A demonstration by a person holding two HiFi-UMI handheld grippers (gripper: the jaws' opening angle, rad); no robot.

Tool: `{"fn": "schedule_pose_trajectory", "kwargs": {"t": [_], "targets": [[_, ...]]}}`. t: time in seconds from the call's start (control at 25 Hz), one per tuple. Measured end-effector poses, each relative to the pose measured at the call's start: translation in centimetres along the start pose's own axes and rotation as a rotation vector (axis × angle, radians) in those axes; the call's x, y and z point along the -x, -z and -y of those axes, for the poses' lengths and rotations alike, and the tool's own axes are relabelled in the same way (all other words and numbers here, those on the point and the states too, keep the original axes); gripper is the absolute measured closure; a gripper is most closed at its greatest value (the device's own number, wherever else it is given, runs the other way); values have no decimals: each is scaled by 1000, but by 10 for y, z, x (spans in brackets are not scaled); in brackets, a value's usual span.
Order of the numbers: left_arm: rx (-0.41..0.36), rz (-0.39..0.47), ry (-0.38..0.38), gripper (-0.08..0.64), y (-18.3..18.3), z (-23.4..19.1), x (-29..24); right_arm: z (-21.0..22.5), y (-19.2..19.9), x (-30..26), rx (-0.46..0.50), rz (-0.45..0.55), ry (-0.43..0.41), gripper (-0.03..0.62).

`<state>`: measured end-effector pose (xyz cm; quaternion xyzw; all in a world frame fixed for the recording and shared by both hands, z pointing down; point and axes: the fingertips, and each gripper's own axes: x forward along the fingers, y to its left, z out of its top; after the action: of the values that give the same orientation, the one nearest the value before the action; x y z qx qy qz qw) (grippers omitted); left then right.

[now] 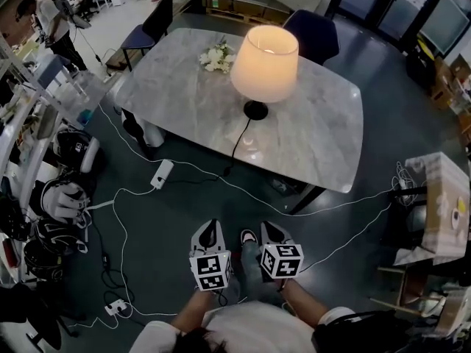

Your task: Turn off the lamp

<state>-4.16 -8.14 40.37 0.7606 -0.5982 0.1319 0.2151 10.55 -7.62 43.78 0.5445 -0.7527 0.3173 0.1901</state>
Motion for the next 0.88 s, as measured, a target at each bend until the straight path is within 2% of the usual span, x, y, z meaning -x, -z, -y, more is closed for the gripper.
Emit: {"fn": "schedule_pose_trajectory", "kwargs": {"t": [0.36,0.6,0.88], "targets": [[16,-74,-4,552,39,5,-34,17,21,-31,-14,-48,-11,594],[56,-101,-12,552,63,1,-61,31,31,-62,-26,-55,-18,594],[41,-129,3,552,96,0,-96,48,46,-93,-34,-63,-18,594]]}}
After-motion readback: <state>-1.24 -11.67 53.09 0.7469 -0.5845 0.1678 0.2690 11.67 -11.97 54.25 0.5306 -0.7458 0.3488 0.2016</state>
